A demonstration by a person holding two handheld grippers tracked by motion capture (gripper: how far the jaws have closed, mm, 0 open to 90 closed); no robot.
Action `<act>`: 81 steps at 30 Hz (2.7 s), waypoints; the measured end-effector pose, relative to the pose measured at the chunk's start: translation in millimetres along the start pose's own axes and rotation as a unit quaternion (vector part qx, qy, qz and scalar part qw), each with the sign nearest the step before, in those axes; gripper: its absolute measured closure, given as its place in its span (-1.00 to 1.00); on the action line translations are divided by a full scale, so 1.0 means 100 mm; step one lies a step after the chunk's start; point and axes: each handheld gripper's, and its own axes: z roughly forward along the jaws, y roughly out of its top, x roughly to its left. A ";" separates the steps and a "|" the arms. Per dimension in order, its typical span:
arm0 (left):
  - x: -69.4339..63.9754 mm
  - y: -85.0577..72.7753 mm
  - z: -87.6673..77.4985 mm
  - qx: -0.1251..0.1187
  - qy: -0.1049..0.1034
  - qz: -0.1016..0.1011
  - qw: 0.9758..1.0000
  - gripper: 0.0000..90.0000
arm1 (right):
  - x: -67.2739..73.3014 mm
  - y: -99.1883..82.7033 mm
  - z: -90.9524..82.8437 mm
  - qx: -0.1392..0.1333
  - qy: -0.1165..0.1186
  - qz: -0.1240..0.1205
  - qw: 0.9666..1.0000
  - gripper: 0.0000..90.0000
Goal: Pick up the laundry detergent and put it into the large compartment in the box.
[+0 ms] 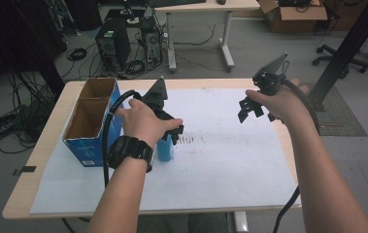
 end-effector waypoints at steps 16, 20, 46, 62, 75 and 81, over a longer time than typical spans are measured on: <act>0.00 0.02 -0.10 -0.004 0.001 -0.004 1.000 -0.89 | 0.01 0.01 -0.01 0.000 0.001 -0.007 1.000 -0.92; 0.01 0.05 -0.16 -0.010 0.000 -0.001 1.000 -0.89 | 0.01 0.01 -0.01 0.000 0.001 -0.009 1.000 -0.92; 0.01 0.47 -0.11 -0.007 -0.002 -0.005 1.000 -0.89 | -0.01 0.02 -0.02 -0.006 -0.002 -0.034 0.999 -0.92; 0.08 0.70 0.01 0.000 0.005 -0.023 1.000 -0.89 | -0.04 0.11 0.07 -0.003 -0.002 -0.041 0.999 -0.92; 0.06 0.82 0.08 0.002 0.013 -0.038 0.999 -0.89 | -0.08 0.13 0.12 -0.003 0.004 -0.044 0.999 -0.92; 0.07 0.84 0.12 0.003 0.023 -0.044 0.999 -0.89 | -0.09 0.13 0.15 -0.002 0.005 -0.050 0.999 -0.92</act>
